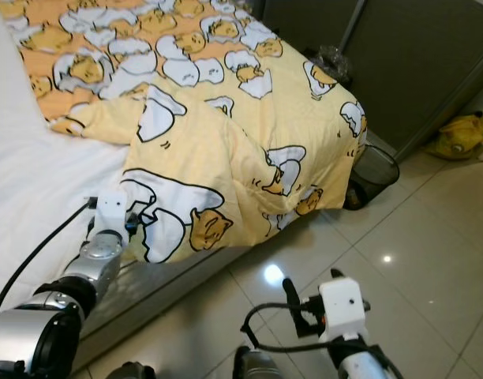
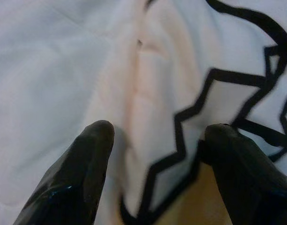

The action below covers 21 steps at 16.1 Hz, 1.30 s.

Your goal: Clean up the room

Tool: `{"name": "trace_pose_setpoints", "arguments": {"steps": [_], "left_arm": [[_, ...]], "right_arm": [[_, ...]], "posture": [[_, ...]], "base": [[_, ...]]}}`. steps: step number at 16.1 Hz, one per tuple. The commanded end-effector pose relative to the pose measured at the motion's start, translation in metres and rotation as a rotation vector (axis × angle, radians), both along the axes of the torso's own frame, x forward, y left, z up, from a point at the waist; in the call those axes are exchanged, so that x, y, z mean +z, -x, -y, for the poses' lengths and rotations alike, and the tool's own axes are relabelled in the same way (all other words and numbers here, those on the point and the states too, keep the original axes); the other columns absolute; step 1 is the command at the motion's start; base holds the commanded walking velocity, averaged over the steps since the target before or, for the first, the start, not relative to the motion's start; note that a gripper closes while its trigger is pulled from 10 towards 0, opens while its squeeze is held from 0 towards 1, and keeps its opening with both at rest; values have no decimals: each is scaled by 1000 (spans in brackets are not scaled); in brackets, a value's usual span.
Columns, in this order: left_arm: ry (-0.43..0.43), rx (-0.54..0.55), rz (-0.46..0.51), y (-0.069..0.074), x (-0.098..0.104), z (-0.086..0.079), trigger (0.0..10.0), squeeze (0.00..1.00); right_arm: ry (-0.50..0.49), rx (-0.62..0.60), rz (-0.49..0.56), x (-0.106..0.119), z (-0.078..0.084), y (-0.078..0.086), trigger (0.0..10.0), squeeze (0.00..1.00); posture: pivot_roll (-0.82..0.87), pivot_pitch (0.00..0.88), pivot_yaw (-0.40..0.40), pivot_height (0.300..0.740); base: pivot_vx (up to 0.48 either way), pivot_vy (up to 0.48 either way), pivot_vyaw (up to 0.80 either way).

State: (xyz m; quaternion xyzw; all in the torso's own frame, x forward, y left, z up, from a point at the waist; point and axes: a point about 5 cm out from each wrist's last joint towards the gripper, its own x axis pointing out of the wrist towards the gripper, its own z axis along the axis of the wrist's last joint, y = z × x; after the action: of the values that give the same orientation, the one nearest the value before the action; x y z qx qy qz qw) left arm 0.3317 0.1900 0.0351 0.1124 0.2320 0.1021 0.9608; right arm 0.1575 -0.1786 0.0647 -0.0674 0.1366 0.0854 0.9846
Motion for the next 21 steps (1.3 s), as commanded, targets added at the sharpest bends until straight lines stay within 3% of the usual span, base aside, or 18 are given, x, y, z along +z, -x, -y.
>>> {"name": "trace_pose_setpoints", "arguments": {"steps": [1,5,9,10,11,12,15,17,21], "left_arm": [[31,-1,-15,3,-5,6,10000,0],[47,-84,-23,8,-13,25,10000,0],[33,-101,-47,19,-24,28,10000,0],[66,-82,-85,23,-30,27,10000,0],[139,0,-125,27,-35,19,8157,0],[148,21,-122,26,-34,16,0,0],[126,-8,-96,18,-24,14,0,0],[173,-74,-152,19,-28,23,0,0],[151,-89,-172,21,-31,24,0,0]], "right_arm": [[11,1,-27,0,6,5,10000,0],[20,2,-55,-2,7,9,10000,0],[19,6,-68,-4,6,8,10000,0],[19,6,-74,-5,7,8,10000,0],[21,7,-77,-6,7,7,10000,0],[22,8,-78,-5,7,7,10000,0],[28,3,-74,-4,9,5,10000,0],[26,1,-74,-5,9,4,10000,0],[21,-13,-71,-7,10,2,10000,0]], "posture": [[-228,160,-125,740],[-227,156,-123,740],[-226,150,-115,740],[-224,151,-117,740],[-228,148,-122,740],[-230,146,-121,740],[-231,140,-117,740],[-230,142,-113,740],[-231,132,-105,740]], "base": [[0,0,0],[0,0,0],[0,0,0],[0,0,0],[0,0,0],[0,0,0],[0,0,0],[0,0,0],[0,0,0]]}}
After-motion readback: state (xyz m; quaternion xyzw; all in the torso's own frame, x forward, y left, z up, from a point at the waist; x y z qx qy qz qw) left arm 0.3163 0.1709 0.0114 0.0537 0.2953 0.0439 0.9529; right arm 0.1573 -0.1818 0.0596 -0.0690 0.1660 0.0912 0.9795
